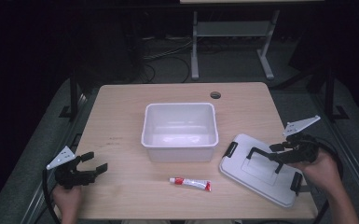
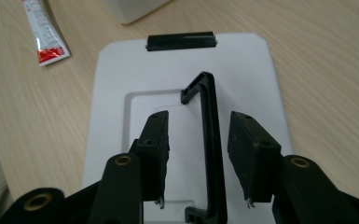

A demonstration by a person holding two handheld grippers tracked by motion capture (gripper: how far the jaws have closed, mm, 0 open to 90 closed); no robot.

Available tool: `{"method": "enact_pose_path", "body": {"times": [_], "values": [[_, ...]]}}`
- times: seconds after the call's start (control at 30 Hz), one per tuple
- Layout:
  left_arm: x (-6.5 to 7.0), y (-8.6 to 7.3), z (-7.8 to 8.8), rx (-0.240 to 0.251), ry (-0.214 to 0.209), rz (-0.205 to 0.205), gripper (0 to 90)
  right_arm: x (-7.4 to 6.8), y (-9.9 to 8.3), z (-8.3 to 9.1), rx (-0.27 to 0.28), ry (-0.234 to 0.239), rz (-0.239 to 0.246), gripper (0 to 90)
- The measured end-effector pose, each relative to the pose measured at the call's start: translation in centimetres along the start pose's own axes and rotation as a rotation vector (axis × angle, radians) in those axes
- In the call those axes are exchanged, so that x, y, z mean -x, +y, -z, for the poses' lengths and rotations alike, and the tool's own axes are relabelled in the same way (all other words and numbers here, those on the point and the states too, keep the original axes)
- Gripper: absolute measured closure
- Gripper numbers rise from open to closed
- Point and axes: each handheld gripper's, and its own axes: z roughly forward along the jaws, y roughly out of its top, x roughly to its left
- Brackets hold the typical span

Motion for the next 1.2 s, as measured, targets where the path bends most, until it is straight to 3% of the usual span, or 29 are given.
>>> {"method": "enact_pose_path", "body": {"times": [0.23,0.27,0.33,0.63,1.2], "values": [[0.0,0.0,0.1,0.006,-0.001,-0.001,14.5,-2.8,0.9,0.4,0.011,0.013,0.047,52.8],[0.1,0.1,0.1,0.005,-0.001,-0.002,14.5,-3.8,1.0,0.1,0.006,0.015,0.059,51.9],[0.1,0.1,0.0,0.003,-0.002,-0.003,14.5,-4.1,1.1,-0.2,0.004,0.018,0.067,51.9],[0.1,0.1,0.1,0.005,-0.002,-0.005,14.5,-8.4,2.2,-3.1,-0.008,0.081,0.125,49.2],[0.0,0.0,0.1,0.003,-0.004,-0.002,14.5,-12.3,5.3,-8.9,-0.05,0.181,0.249,45.6]]}}
